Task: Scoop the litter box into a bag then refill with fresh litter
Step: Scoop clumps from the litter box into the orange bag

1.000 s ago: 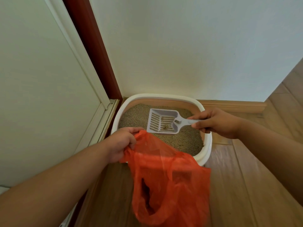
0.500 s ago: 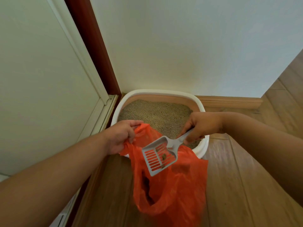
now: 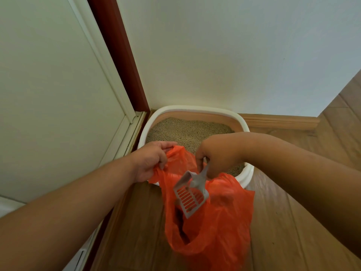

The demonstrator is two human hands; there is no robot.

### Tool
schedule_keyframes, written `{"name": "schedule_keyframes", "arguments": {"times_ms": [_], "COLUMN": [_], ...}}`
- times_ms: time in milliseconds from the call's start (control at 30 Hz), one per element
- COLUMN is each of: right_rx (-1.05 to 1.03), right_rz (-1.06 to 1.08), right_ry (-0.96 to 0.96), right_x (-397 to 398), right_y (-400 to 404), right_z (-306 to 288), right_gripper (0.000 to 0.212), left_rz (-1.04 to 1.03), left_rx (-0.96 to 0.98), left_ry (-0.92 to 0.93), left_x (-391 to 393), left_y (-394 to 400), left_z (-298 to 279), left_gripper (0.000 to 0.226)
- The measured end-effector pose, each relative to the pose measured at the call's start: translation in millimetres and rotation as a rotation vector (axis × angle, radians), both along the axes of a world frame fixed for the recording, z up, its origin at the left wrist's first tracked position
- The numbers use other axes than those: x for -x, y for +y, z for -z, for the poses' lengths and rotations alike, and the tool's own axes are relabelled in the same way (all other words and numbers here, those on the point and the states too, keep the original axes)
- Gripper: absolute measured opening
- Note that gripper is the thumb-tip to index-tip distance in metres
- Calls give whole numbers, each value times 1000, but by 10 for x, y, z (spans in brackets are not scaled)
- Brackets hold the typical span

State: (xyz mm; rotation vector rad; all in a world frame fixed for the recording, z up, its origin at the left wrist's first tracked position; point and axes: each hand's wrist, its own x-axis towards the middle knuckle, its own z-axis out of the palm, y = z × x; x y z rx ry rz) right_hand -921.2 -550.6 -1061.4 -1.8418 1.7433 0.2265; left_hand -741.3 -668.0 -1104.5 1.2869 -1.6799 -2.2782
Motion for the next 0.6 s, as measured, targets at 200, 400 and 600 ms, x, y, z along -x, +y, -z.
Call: {"name": "schedule_keyframes", "arguments": {"times_ms": [200,400,600], "right_rx": [14,-9,-20], "right_rz": [-7,90,114], "right_ry": [-30,-91,-108], "right_x": [3,191,261], "right_y": [19,24,54], "right_z": [-53,-69,-50], "right_gripper": [25,23,22], "left_rz": [1,-2,-7], "left_rx": [5,-27,-19], "left_ry": [11,18,7], "left_x": [19,31,34], "left_y": [1,23,21], "left_z": [1,-40,-52], "left_gripper": [89,85,86]}}
